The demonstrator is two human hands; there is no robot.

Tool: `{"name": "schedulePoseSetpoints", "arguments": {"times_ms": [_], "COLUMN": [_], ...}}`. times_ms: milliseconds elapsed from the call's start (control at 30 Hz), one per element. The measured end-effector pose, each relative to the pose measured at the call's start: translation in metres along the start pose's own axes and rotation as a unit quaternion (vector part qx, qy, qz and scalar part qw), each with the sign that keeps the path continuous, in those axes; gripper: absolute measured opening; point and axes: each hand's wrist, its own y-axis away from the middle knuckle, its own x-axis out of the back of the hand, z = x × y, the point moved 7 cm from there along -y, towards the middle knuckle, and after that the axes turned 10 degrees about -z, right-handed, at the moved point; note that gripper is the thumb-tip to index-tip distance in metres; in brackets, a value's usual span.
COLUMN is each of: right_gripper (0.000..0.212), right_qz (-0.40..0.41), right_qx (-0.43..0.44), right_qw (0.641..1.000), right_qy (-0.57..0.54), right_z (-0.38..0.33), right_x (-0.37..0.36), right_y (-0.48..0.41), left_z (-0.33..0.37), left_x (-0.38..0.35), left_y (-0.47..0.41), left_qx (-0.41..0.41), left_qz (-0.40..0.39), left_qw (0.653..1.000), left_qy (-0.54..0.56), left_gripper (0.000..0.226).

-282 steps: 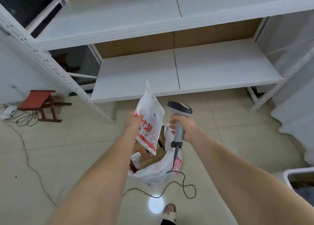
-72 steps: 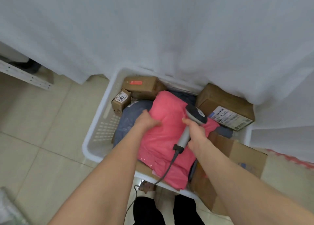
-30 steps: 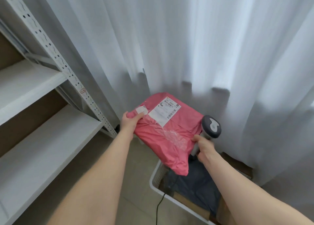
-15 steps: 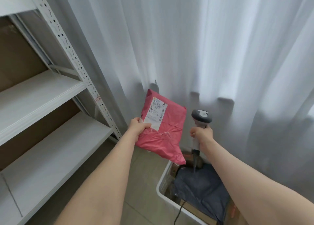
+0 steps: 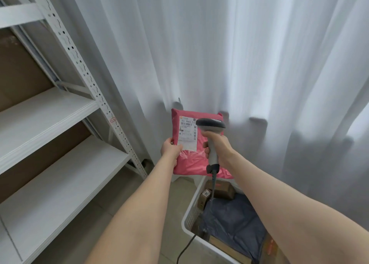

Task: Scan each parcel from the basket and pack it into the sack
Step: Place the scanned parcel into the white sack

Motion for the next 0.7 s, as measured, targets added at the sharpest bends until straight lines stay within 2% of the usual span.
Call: {"name": "schedulePoseSetpoints", "arguments": {"times_ms": [167,300,700], "right_gripper": [0.014,0.006,0.009], "right_qz": [-0.031,-0.034,-0.045], "right_qx": [-0.019,-0.037,-0.063], "right_qw": [0.999,0.998,0.994], "right_qy": [0.019,0.028,0.074], "right_z": [-0.006,-0.01,-0.02], "right_x": [-0.015,-0.023,-0.033], "right_y": [0.008,0.013,0.027], "left_z": [-0.002,-0.006,-0.016], "left_x": [0.002,0.007,0.011], "left_y": [0.001,0.0,-0.004], "left_qx": [0.006,0.015,0.037], "left_qz": [0.015,0.023,-0.009], "left_qw": [1.0,1.0,0.998], "left_qy": [0.008,0.012,0.039], "left_gripper": [0.04,0.039,0.039]}}
